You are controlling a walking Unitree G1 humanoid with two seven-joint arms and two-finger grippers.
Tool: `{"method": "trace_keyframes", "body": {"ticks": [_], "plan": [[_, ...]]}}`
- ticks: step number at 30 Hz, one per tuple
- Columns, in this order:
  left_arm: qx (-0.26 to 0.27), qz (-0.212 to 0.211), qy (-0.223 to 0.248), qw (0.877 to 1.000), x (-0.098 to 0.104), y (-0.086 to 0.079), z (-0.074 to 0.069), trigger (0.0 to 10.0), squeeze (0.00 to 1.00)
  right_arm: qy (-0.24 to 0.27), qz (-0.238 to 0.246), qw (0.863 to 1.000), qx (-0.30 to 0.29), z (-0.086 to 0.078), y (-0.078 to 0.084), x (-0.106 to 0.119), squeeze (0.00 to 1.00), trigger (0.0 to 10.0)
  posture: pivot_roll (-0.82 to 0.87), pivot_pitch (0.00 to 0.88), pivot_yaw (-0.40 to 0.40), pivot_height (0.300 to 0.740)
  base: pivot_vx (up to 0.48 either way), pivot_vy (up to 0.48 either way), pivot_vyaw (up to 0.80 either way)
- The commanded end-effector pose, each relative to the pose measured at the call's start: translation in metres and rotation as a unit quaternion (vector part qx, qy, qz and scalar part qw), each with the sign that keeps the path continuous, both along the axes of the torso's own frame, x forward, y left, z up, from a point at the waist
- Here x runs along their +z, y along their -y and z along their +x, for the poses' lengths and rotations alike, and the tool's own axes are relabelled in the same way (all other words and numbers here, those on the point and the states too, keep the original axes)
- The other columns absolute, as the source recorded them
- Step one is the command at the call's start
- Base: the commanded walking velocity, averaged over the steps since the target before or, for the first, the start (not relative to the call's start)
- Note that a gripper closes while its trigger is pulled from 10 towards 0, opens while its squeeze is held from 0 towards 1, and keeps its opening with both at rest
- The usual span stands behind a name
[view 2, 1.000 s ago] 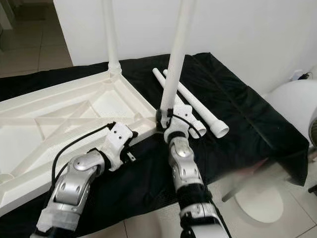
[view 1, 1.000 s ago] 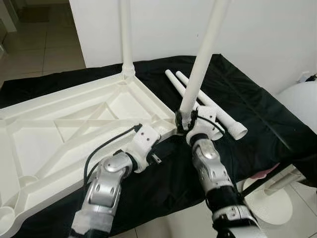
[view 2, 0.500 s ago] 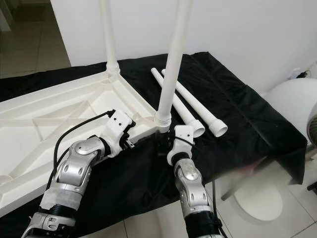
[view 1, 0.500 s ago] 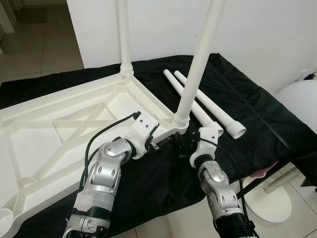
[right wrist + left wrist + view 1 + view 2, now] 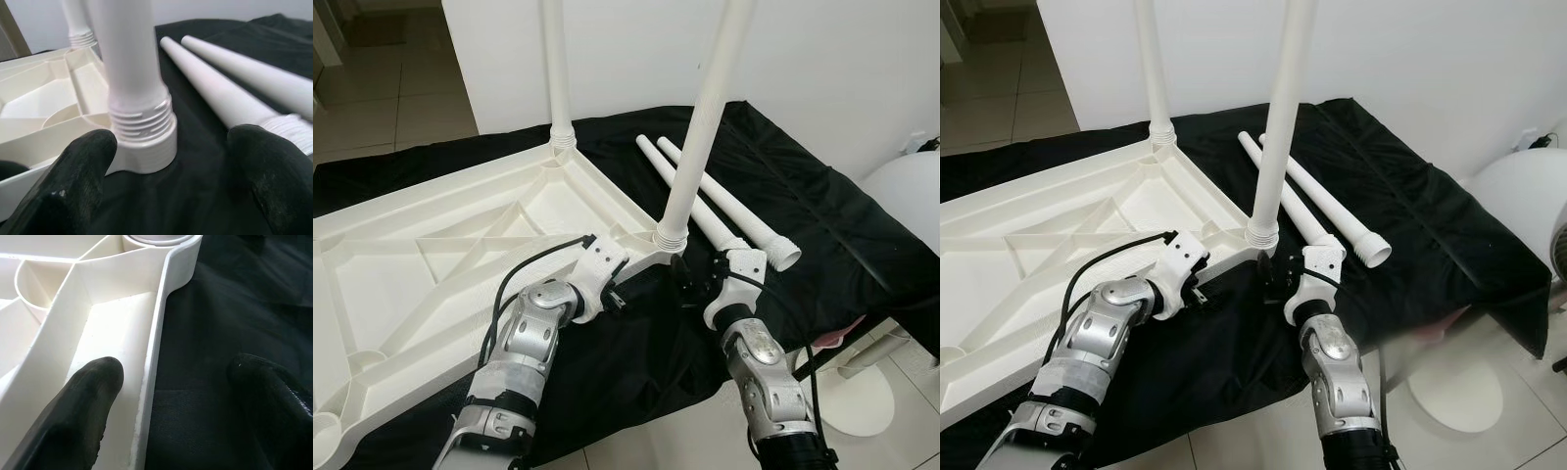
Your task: Building children table
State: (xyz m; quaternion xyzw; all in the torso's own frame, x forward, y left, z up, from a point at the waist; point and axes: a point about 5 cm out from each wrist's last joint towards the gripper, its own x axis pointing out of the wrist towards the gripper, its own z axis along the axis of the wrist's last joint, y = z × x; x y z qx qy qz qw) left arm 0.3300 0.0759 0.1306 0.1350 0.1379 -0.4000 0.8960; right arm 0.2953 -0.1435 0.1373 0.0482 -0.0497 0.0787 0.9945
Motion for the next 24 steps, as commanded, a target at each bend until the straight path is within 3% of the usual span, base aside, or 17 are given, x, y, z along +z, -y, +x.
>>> {"method": "trace_keyframes", "body": {"ticks": [1,4,5,8,13,16,24], "plan": [[0.170,0.043,0.028,0.984,-0.011,-0.019,0.009,10.0,0.00,-0.003,0.003,1.000,-0.003,-0.001,0.004,-0.001,0.00,10.0,-0.07,0.050,0.008,0.740,0.000,0.000,0.00],[0.150,0.058,0.021,0.987,-0.015,-0.022,0.006,10.0,0.00,0.006,-0.002,1.000,-0.015,0.001,0.013,0.004,0.00,10.0,-0.08,0.052,0.012,0.740,0.000,0.000,0.00],[0.115,0.065,0.012,0.991,-0.018,-0.023,0.001,10.0,0.00,0.014,-0.010,1.000,-0.025,0.004,0.024,0.009,0.00,10.0,-0.08,0.053,0.014,0.740,0.000,0.000,0.00],[0.086,0.071,0.004,0.994,-0.020,-0.025,-0.005,10.0,0.00,0.016,-0.017,0.999,-0.022,0.005,0.031,0.011,0.00,10.0,-0.07,0.055,0.014,0.740,0.000,0.000,0.00],[0.042,0.079,-0.016,0.996,-0.024,-0.031,-0.014,10.0,0.00,-0.002,-0.038,0.998,0.048,0.002,0.036,0.007,0.00,10.0,-0.07,0.058,0.016,0.740,0.000,0.000,0.00],[0.019,0.091,-0.025,0.995,-0.027,-0.038,-0.021,10.0,0.00,-0.034,-0.071,0.988,0.134,-0.009,0.042,-0.002,0.00,10.0,-0.07,0.059,0.021,0.740,0.000,0.000,0.00],[-0.045,0.104,-0.037,0.993,-0.027,-0.049,-0.040,10.0,0.00,-0.043,-0.081,0.988,0.121,-0.009,0.064,-0.003,0.00,10.0,-0.06,0.053,0.024,0.740,0.000,0.000,0.00]]}}
